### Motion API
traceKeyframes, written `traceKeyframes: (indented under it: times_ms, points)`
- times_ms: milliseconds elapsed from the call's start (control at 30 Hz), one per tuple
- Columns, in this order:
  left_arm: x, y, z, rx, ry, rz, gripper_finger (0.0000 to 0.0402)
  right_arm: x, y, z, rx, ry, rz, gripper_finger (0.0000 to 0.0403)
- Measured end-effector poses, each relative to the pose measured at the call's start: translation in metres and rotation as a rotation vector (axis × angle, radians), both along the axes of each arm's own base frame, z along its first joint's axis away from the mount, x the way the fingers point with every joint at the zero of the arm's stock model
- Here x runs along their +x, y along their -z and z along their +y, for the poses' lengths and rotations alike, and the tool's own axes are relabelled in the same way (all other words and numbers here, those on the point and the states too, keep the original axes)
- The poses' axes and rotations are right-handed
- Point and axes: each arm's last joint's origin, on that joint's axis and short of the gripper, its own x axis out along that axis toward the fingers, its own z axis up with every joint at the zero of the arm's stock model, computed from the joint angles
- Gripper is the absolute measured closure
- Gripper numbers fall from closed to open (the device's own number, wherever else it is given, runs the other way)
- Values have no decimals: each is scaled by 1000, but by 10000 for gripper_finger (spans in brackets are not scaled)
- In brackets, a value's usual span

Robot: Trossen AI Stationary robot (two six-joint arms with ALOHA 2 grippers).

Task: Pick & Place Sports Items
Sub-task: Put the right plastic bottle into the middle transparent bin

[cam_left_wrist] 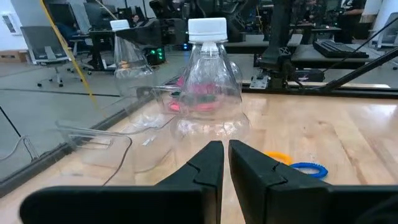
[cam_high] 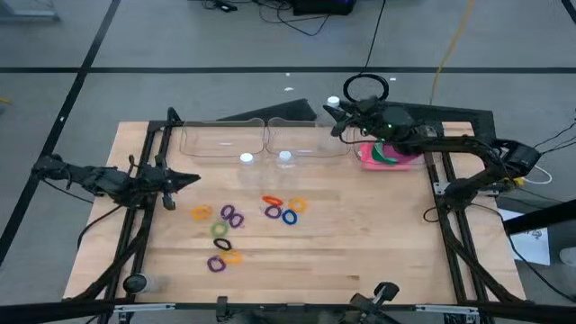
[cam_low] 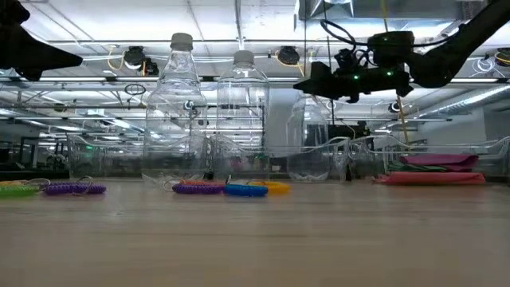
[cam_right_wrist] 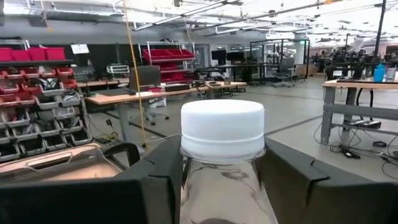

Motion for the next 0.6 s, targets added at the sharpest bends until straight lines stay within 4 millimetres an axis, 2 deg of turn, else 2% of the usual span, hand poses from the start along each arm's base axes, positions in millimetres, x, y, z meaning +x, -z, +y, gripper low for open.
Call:
traceKeyframes:
  times_ms: [600]
  points:
    - [0, 0, 0, -2, 0, -1, 376, 2, 3, 2, -28, -4, 60, 295]
